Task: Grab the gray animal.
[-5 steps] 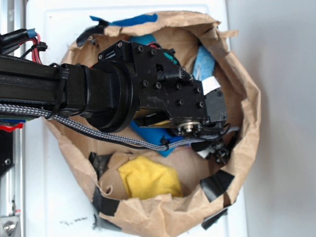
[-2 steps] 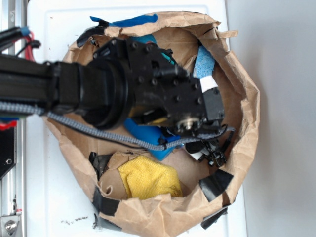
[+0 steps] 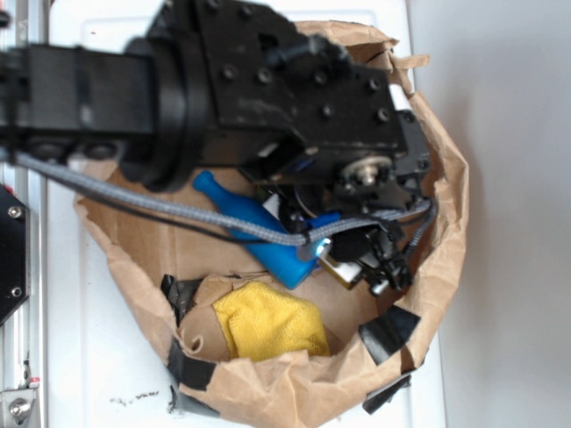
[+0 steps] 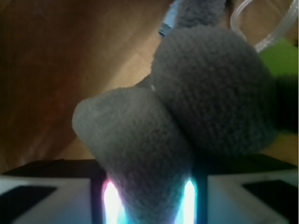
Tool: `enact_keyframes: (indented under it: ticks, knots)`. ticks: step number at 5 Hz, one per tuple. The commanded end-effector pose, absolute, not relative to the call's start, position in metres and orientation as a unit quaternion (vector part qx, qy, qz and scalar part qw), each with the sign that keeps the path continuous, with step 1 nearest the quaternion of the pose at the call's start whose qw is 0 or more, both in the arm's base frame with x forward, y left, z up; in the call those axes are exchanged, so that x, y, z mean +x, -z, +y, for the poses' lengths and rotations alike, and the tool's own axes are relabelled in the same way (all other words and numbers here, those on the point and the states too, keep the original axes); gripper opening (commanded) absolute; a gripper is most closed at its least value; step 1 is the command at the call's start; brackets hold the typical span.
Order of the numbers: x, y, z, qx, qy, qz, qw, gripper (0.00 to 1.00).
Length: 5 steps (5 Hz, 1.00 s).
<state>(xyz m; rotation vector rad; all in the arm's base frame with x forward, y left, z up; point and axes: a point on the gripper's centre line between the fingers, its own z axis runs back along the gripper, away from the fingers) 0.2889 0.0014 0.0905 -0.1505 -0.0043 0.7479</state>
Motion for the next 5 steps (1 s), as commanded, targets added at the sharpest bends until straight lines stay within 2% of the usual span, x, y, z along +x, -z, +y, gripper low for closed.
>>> enact_keyframes:
  ticks: [1,2,3,4,5]
  knots:
    - [0.274,-0.145,0.009,-0.085,-0.183,-0.019,0.979,0.00]
    - [0.262,-0.160,0.008,-0.059,-0.105,-0.018,0.992,0.00]
    - [0.254,-0.171,0.008,-0.034,-0.095,-0.043,0.994,0.00]
    - [0.250,-0.173,0.010,-0.030,-0.108,-0.061,0.992,0.00]
    - [0.253,-0.164,0.011,-0.020,-0.123,-0.090,0.988,0.00]
